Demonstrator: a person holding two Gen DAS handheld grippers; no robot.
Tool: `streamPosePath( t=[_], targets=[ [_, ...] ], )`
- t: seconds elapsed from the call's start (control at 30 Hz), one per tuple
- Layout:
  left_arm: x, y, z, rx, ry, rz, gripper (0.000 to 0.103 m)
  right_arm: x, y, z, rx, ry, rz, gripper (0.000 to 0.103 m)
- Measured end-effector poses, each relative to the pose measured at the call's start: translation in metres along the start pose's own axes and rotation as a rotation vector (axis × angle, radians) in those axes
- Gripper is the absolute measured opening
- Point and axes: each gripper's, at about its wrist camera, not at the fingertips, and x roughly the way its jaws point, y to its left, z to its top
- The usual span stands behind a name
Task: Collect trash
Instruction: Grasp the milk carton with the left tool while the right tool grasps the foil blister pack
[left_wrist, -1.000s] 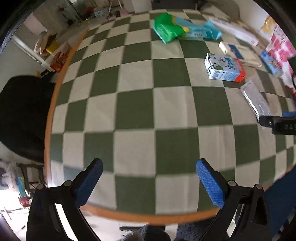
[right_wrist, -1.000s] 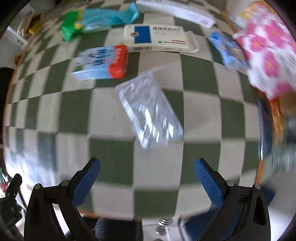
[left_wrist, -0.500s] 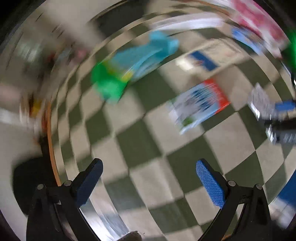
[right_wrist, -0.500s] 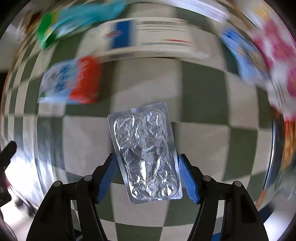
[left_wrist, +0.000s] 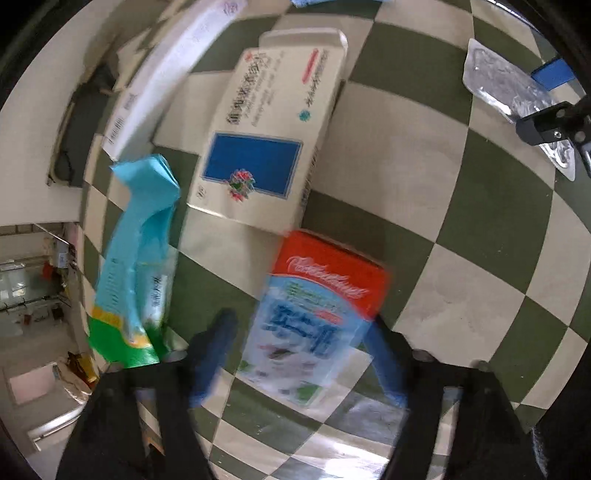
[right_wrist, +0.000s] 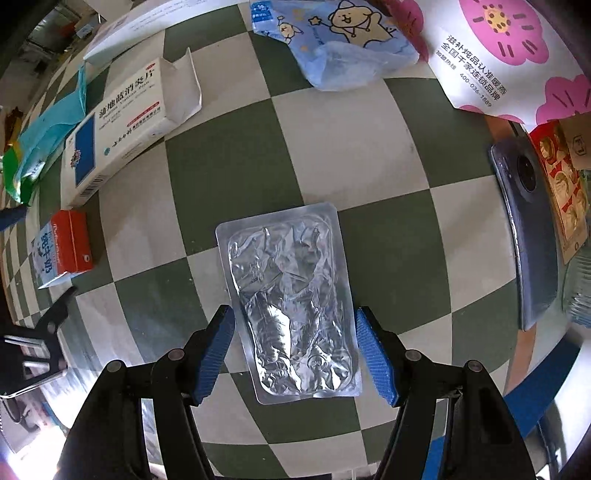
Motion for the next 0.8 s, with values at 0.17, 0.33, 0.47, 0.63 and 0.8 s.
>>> streamPosePath(
  t=[0.17,0.33,0.47,0.63,0.8],
  targets=[
    [-0.013,-0.001,0.006,-0.096,-0.017,-0.044,0.059,0.003,0.007,0.002,-0.038,-0.021,-0.055,0.069],
    [-0.022,0.0,-0.009,-0.3,-0.021,-0.078,0.059,0.004,0.009,-0.011,-0.058,-0.042,-0.054,0.067],
    [-0.038,0.003,-0.025,-0.538,-0.029,-0.154,0.059,-0.008,0.018,-0.043,-0.055,-0.069,-0.026,0.067],
    [-0.065,-0.004,-0.052,-0.732,-0.072,-0.138,0.058,-0.023,0.029,-0.054,-0.088,-0.126,0.014,0.067],
    [-0.09,0.0,-0.105,-0.876,-0.126,-0.109,0.058,-0.042,0.054,-0.083,-0.139,-0.2,0.022,0.067]
  ],
)
